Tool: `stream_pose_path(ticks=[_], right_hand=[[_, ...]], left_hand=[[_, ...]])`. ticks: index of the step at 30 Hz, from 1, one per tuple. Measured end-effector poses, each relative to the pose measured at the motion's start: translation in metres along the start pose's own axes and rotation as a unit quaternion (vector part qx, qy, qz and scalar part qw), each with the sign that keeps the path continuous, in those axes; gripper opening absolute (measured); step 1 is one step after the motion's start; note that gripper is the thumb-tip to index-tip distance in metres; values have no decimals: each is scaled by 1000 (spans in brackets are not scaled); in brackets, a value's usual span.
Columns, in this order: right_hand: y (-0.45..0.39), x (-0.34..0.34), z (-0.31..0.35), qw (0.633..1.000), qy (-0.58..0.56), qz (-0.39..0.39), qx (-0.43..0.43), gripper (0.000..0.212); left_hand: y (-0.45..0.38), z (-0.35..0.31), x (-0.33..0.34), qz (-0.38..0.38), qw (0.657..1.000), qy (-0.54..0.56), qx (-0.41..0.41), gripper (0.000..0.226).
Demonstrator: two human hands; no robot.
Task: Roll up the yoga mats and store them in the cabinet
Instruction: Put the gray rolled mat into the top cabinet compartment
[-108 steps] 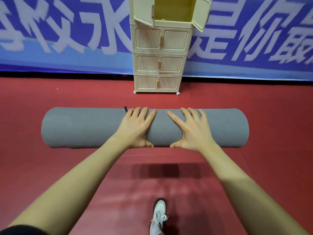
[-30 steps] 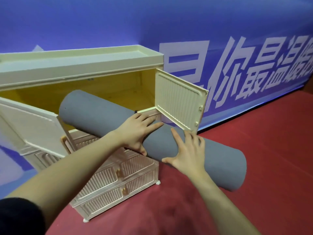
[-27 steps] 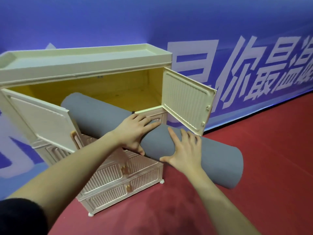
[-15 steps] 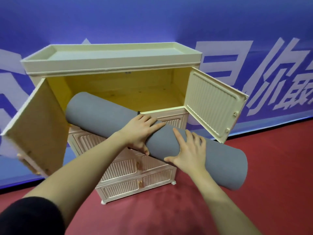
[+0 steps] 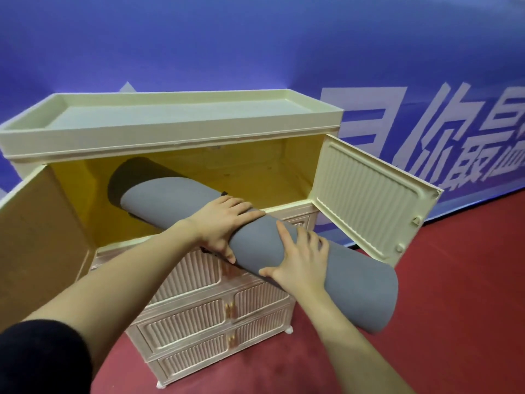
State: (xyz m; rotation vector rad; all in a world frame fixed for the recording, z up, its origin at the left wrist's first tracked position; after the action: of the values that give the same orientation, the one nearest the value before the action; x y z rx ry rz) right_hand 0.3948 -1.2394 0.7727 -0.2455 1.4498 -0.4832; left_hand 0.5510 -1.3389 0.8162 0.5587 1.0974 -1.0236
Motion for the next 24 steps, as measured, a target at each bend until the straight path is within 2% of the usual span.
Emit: stream_pose_path(ticks=[11, 17, 21, 24], right_hand=[[-71, 13, 35, 989, -6, -19, -147, 109], [-110, 25, 51, 980, 6, 13, -197, 111], [-129, 33, 42, 971, 9, 65, -230, 112], [-144, 35, 38, 965, -29, 63, -252, 110]], left_hand=[[34, 52, 27, -61, 993, -4, -105, 120], [38, 77, 38, -60, 987, -9, -148, 118], [30, 76, 39, -42, 985, -21, -168, 110], [28, 74, 39, -75, 983, -28, -164, 95]])
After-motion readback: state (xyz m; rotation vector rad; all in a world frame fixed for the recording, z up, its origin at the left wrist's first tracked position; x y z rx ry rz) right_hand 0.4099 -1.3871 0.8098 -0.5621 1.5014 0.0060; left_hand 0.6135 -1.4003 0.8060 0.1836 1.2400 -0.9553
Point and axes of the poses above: each hand's wrist, its own y-axis away from the middle knuckle, its own x-axis out of the palm, z = x × y, the point moved 4 cm from there along -y, towards the middle knuckle, and after that the axes turned 4 degrees about -y, right-handed, at the moved point
